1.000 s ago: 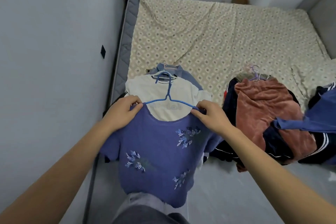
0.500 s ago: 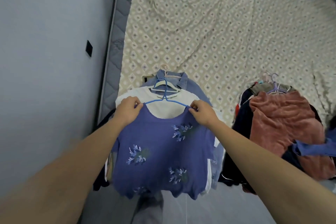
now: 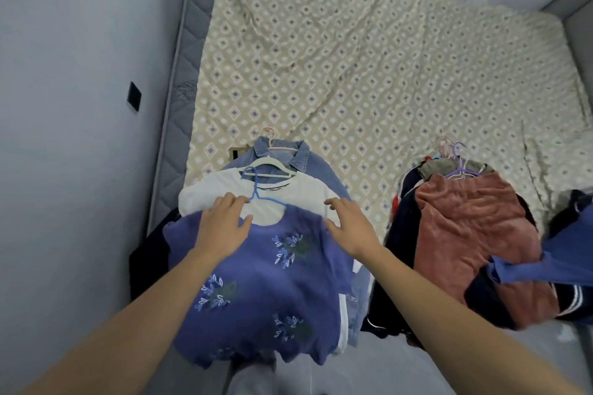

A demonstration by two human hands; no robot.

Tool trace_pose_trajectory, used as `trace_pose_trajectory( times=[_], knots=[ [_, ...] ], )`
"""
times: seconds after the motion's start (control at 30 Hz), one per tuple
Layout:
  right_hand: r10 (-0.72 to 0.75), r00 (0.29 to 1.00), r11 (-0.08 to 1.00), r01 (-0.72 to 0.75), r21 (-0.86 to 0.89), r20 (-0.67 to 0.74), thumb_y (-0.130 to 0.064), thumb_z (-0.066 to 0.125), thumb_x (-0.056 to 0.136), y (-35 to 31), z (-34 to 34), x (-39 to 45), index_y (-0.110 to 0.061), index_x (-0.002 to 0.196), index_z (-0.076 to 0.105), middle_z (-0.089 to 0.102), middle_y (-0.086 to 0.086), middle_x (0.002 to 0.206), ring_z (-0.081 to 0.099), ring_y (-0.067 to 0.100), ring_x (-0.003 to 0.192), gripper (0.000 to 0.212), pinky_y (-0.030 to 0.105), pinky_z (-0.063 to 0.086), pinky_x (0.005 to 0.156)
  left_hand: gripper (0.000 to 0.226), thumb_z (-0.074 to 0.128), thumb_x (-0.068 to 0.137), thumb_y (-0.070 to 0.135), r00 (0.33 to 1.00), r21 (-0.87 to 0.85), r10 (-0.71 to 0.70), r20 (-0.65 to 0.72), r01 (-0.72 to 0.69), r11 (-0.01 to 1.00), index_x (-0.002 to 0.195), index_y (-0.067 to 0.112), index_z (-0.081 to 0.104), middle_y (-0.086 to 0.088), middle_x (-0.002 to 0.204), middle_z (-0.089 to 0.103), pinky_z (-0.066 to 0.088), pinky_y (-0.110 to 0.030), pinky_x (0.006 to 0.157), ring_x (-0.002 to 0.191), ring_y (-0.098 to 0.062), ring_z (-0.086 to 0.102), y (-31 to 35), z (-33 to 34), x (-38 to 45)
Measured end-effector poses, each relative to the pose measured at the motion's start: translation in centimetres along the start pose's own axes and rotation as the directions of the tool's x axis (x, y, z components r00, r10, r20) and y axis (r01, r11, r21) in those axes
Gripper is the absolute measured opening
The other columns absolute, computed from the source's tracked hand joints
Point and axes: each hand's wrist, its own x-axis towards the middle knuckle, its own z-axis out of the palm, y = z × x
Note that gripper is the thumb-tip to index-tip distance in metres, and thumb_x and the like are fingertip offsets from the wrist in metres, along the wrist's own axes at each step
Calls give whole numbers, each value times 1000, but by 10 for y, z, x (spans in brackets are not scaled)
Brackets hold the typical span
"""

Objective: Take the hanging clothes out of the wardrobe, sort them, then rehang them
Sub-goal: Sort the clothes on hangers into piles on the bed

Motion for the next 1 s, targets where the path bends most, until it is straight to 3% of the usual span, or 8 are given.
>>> trace_pose_trajectory(
  times=[0.13, 0.3, 0.47, 0.63, 0.77, 0.9, 1.0],
  knots=[
    [-22, 999, 999, 21, -31, -40, -37, 58, 103, 40, -37, -28, -19, 143, 52, 57, 2, 132, 47, 25, 125, 44, 41, 43, 100, 45, 68, 94, 40, 995, 128, 98, 17, -100, 987, 133, 19, 63, -5, 119, 62, 48, -48, 84, 110, -33, 60, 72, 8, 6],
    [-8, 990, 998, -1, -64, -142, -41, 60, 100, 109, -87, -55, -19, 140, 54, 57, 1, 131, 48, 26, 122, 46, 45, 44, 100, 56, 44, 92, 55, 971, 171, 238, 10, -236, 957, 133, 21, 62, -3, 115, 62, 49, -46, 84, 108, -31, 60, 173, 24, 19],
    [8, 985, 995, -26, -101, -174, -50, 55, 97, 217, -127, -72, -20, 138, 53, 55, 1, 124, 49, 28, 117, 50, 45, 45, 98, 62, 40, 91, 57, 956, 220, 293, -24, -281, 934, 131, 17, 65, -8, 110, 66, 50, -45, 74, 100, -34, 64, 288, 66, 45],
    [35, 990, 993, -50, -106, -134, -52, 54, 97, 366, -159, -71, -24, 136, 52, 53, -3, 127, 48, 26, 117, 48, 47, 49, 95, 67, 37, 94, 60, 972, 240, 233, -7, -225, 944, 140, 17, 59, -6, 117, 63, 51, -45, 78, 106, -32, 63, 405, 143, 79],
    [105, 989, 983, -120, -138, -107, -51, 56, 99, 488, -193, -48, -21, 141, 51, 52, 2, 137, 47, 31, 125, 52, 47, 46, 103, 74, 30, 92, 69, 986, 205, 143, 88, -159, 966, 142, 19, 54, -5, 122, 60, 51, -46, 83, 113, -32, 59, 480, 220, 122],
    [240, 965, 963, -250, -98, -107, -48, 57, 100, 590, -229, -6, -19, 148, 46, 46, 8, 147, 42, 34, 134, 57, 47, 43, 109, 64, 41, 98, 68, 987, 108, 4, 159, -21, 994, 144, 24, 47, -4, 130, 55, 48, -44, 89, 122, -30, 55, 530, 274, 172],
    [297, 951, 953, -300, -30, -88, -45, 60, 100, 646, -241, 31, -21, 152, 42, 42, 8, 151, 38, 34, 141, 60, 47, 42, 112, 61, 43, 101, 65, 978, 141, -100, 182, 74, 987, 145, 22, 45, -7, 136, 52, 47, -45, 95, 127, -31, 54, 544, 301, 208]
  ],
)
